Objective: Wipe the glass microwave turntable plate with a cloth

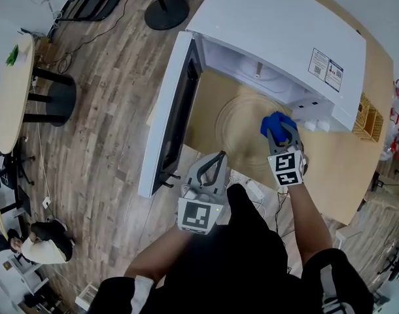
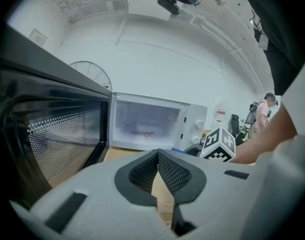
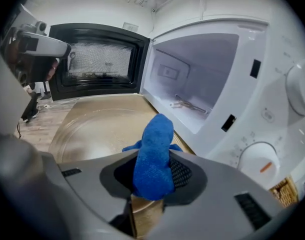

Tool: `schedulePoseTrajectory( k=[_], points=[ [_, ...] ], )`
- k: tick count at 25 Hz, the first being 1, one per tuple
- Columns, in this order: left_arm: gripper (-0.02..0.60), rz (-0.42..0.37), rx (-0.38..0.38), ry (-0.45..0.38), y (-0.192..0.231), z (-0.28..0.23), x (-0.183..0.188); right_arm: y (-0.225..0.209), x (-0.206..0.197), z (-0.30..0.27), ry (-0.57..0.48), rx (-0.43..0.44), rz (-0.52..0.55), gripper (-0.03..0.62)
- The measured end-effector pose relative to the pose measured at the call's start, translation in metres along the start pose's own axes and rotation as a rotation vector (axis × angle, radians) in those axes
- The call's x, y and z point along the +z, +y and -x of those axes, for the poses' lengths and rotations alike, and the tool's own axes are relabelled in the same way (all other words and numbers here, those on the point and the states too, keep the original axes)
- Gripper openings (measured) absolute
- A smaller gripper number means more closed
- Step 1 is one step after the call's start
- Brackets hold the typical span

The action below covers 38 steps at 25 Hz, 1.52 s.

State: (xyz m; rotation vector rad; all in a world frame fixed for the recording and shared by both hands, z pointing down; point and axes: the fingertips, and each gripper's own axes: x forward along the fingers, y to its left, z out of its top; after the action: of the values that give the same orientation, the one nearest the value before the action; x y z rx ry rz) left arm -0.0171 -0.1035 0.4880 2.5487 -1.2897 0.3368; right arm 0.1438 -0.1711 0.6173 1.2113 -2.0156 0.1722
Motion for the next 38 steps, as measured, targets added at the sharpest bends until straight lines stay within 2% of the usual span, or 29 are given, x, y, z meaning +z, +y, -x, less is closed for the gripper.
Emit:
schedulePoseTrajectory(
  k=[4,7,10,16,20,23,28,38],
  points=[
    [0.006,0.003,-0.007,-0.002,-0.003,-0.002,0.001,-0.005,-0.001,0.002,-0.007,-0.009,-0.006,0.106],
    [0.006,-0.012,-0.013,-0.002,-0.004,-0.001,0.001,0.003,0.005,0.006,-0.033,0.004,-0.054,0.106],
    [0.006,-0.002,-0.005,-0.002,-0.003,-0.002,0.0,0.029,0.023,0.015,-0.092,0.067,-0.076,0.106],
    [0.006,0.002,0.006,-0.004,-0.001,0.002,-0.001,0.1,0.06,0.03,-0.172,0.238,-0.027,0.106],
    [0.006,0.008,0.016,-0.007,0.001,0.006,-0.002,0.137,0.059,0.032,-0.155,0.324,-0.018,0.106],
    [0.006,0.003,0.017,0.001,0.002,0.008,-0.005,0.155,0.046,0.029,-0.101,0.359,0.031,0.107],
    [0.006,0.002,0.012,0.009,0.002,0.01,-0.008,0.162,0.037,0.026,-0.067,0.346,0.119,0.106],
    [0.006,-0.006,-0.005,0.005,-0.004,0.007,-0.006,0.128,0.013,0.034,-0.028,0.279,0.118,0.107]
  ],
)
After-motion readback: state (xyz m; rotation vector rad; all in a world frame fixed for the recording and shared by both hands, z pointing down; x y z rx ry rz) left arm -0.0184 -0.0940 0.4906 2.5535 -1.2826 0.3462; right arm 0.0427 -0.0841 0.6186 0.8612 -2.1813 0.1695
